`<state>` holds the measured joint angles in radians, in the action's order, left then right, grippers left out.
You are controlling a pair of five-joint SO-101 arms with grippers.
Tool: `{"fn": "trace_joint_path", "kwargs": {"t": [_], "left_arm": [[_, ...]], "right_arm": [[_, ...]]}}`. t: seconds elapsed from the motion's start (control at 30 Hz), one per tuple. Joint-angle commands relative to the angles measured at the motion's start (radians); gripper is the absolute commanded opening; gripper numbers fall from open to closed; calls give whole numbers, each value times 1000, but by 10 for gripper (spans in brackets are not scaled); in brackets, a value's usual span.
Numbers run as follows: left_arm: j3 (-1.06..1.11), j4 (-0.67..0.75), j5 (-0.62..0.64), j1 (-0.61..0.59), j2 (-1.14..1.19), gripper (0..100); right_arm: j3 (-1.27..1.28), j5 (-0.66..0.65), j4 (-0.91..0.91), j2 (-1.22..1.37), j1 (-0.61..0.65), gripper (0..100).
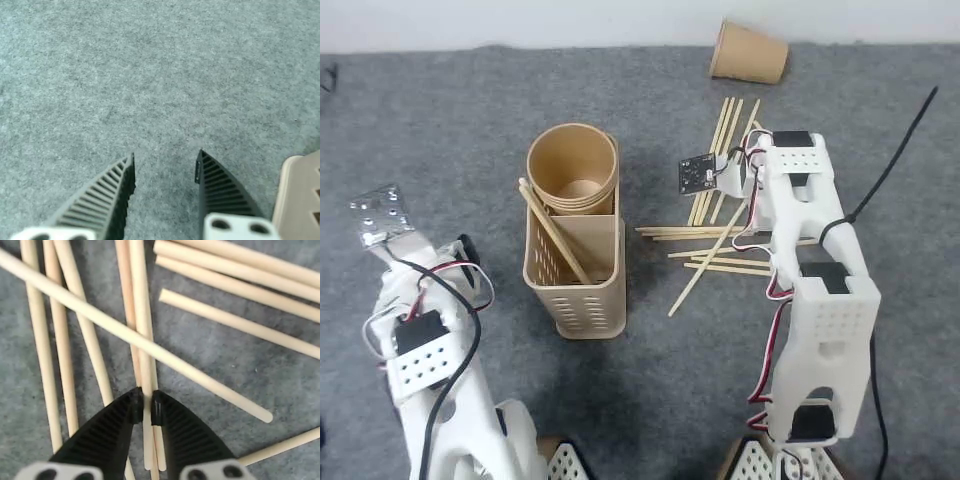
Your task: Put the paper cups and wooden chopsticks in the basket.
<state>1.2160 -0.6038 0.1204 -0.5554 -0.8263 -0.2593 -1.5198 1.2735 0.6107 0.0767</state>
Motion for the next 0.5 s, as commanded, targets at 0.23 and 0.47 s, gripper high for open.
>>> {"fn": "trace_joint_path", "kwargs": {"t": [0.23,0.47], "left_arm": [[-7,40,2,5,-9,188],[-7,43,-31,5,-8,188]], "right_arm": [[-32,3,82,-176,-33,7],[-32,3,236,-366,-47,7]]}}
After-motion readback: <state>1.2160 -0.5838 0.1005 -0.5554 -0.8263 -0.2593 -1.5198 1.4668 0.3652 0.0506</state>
